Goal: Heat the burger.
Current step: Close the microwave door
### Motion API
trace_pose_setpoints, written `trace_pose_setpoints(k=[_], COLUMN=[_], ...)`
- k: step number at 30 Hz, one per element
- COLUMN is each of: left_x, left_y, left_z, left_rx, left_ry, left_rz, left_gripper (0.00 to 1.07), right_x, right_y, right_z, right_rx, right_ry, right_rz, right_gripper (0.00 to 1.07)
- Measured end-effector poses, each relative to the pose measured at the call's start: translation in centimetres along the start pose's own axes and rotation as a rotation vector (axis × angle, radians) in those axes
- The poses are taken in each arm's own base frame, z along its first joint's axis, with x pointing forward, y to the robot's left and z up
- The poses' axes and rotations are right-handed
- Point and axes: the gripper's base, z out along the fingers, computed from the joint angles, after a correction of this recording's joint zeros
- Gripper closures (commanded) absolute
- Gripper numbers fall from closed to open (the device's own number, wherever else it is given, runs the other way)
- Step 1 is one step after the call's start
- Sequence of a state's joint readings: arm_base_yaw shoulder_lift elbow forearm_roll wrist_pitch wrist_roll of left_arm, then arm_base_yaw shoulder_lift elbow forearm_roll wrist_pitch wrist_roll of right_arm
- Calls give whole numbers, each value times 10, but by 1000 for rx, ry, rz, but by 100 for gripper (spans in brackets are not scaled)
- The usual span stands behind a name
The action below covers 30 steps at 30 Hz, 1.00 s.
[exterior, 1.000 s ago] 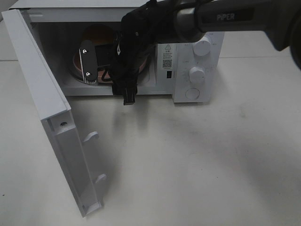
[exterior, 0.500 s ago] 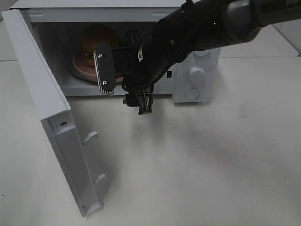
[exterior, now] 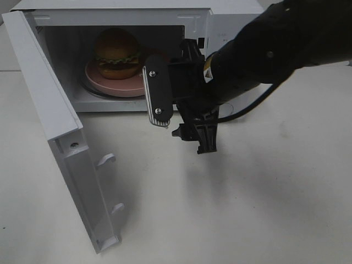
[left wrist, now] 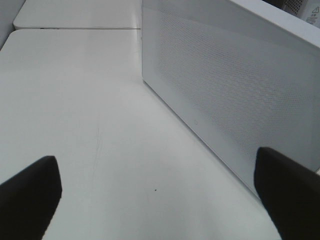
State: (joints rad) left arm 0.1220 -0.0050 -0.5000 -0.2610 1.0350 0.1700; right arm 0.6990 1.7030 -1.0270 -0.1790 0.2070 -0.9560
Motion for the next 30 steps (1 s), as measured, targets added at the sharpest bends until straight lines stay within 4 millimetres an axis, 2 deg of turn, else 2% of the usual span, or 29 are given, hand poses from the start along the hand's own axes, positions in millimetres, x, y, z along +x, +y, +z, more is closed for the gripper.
trace_pose_setpoints(k=[4, 6, 9, 10, 12, 14, 15, 16, 17, 18, 20, 21, 22, 23, 25, 27, 28, 30], left_x=[0, 0, 0, 0, 0, 0, 0, 0, 0, 0, 0, 0, 0, 0, 0, 0, 0, 0], left_y=[0, 0, 0, 0, 0, 0, 0, 0, 0, 0, 0, 0, 0, 0, 0, 0, 0, 0], left_z=[0, 0, 0, 0, 0, 0, 0, 0, 0, 0, 0, 0, 0, 0, 0, 0, 0, 0], left_rx=[0, 0, 0, 0, 0, 0, 0, 0, 0, 0, 0, 0, 0, 0, 0, 0, 0, 0], left_ry=[0, 0, 0, 0, 0, 0, 0, 0, 0, 0, 0, 0, 0, 0, 0, 0, 0, 0], left_rz=[0, 0, 0, 0, 0, 0, 0, 0, 0, 0, 0, 0, 0, 0, 0, 0, 0, 0], left_gripper=[4, 4, 4, 4, 4, 4, 4, 4, 4, 4, 4, 4, 4, 4, 4, 4, 4, 4], right_x=[5, 10, 15, 21, 23, 30, 30, 33, 33, 36, 37, 39, 39, 42, 44, 48, 48, 52], right_y=[9, 17, 24, 33, 36, 47, 47, 51, 51, 53, 54, 56, 56, 59, 61, 65, 65, 69], right_z=[-13, -29, -38, -48, -51, -66, -66, -78, -78, -92, -98, -111, -111, -125, -131, -152, -152, -168], right_rx=[-9, -14, -33, -57, -68, -91, -91, -89, -89, -77, -73, -67, -67, -71, -71, -63, -63, -54], right_ry=[7, 16, 39, 71, 87, 136, 136, 152, 152, 160, 163, 177, 177, 205, 216, 232, 232, 233], right_rz=[85, 231, 327, 428, 466, 604, 604, 690, 690, 779, 810, 868, 868, 910, 930, 981, 981, 997], right_gripper=[31, 31, 31, 31, 31, 31, 31, 31, 31, 31, 31, 31, 31, 31, 31, 31, 31, 31])
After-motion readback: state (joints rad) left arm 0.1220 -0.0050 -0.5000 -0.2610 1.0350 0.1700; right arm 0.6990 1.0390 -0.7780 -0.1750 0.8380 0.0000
